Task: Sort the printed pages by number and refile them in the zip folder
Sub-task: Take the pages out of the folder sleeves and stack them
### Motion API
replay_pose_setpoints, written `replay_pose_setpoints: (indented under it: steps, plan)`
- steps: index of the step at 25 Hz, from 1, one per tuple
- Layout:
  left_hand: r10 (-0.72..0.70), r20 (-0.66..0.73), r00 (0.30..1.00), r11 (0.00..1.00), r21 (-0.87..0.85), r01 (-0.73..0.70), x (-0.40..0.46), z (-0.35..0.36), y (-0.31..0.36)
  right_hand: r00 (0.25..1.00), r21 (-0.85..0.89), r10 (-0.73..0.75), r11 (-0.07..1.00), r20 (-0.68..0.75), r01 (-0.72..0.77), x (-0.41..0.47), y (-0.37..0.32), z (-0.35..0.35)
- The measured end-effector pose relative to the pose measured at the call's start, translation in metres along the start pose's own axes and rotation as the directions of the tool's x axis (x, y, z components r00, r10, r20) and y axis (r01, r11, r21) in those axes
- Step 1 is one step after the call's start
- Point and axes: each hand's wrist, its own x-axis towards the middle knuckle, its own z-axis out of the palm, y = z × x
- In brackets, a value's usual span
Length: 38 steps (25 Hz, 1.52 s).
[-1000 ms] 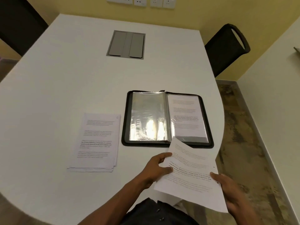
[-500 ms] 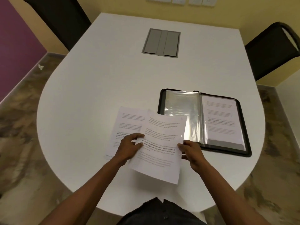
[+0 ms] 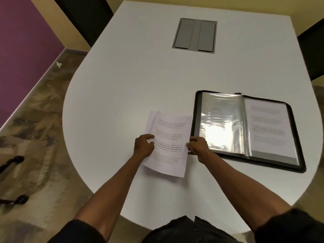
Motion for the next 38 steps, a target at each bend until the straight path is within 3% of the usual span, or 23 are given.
replay_pose_setpoints:
  steps: [6, 13, 18, 25, 31, 38]
  plan:
    - [0.015, 0.011, 1.0, 1.0, 0.015, -0.015, 0.018, 0.003, -0.02, 0.999, -0.052, 0.037, 0.998, -0.001, -0.037, 0.016, -0.005, 0.022]
    - [0.051, -0.081, 0.995, 0.999, 0.012, -0.05, 0.02, 0.012, -0.036, 0.998, -0.109, 0.025, 0.994, -0.062, -0.031, 0.02, 0.0, 0.027]
    - [0.058, -0.095, 0.994, 0.998, 0.023, -0.056, 0.014, 0.021, -0.042, 0.993, -0.251, -0.082, 0.966, -0.084, 0.059, 0.009, 0.0, 0.028]
    - [0.041, 0.016, 0.999, 0.996, 0.073, -0.042, 0.007, 0.026, -0.055, 0.991, -0.336, -0.116, 0.933, 0.067, 0.132, -0.002, 0.013, 0.026]
    - [0.179, -0.011, 0.984, 0.98, 0.093, -0.177, -0.006, 0.033, -0.033, 0.977, -0.286, -0.207, 0.94, -0.043, 0.187, -0.017, 0.024, -0.005]
    - [0.316, 0.043, 0.948, 0.943, 0.097, -0.319, -0.027, 0.083, 0.016, 0.952, -0.278, -0.232, 0.945, -0.2, 0.171, -0.028, 0.056, -0.094]
